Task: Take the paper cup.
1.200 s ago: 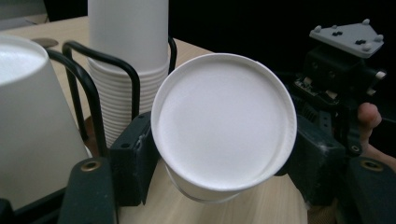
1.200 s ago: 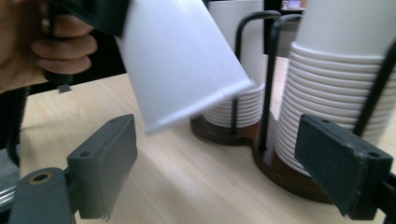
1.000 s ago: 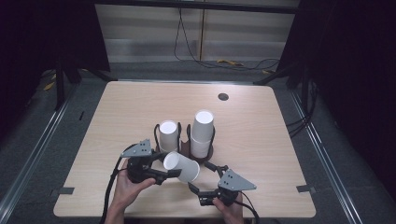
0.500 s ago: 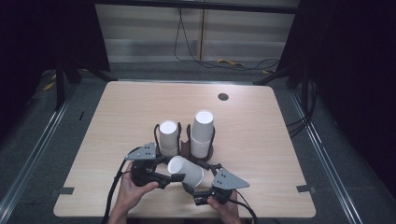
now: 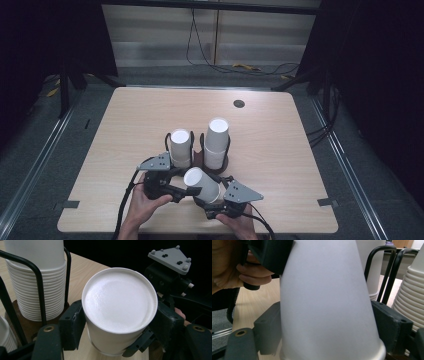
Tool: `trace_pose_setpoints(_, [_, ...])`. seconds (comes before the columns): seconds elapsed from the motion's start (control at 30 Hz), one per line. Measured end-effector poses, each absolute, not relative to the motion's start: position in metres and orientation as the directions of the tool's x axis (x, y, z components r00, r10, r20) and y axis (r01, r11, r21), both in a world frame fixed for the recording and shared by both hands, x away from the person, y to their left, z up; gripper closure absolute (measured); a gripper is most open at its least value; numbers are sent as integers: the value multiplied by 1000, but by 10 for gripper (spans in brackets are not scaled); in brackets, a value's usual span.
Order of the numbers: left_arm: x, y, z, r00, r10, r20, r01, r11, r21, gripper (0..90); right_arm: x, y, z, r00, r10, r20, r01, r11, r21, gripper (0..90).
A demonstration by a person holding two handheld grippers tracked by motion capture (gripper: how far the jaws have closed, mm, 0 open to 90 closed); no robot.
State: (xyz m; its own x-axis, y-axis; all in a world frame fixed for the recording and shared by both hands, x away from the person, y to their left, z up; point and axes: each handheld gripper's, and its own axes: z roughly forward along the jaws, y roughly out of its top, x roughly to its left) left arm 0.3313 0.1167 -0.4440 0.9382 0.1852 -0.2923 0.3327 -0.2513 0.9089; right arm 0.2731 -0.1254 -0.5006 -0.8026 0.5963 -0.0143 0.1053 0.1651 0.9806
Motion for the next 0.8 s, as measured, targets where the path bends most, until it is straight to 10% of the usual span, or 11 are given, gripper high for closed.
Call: trace_pose_setpoints(0.8, [334, 119, -454, 939, 168, -301, 330, -181, 927, 227, 273, -132, -495, -807, 590, 8, 152, 194, 969, 258])
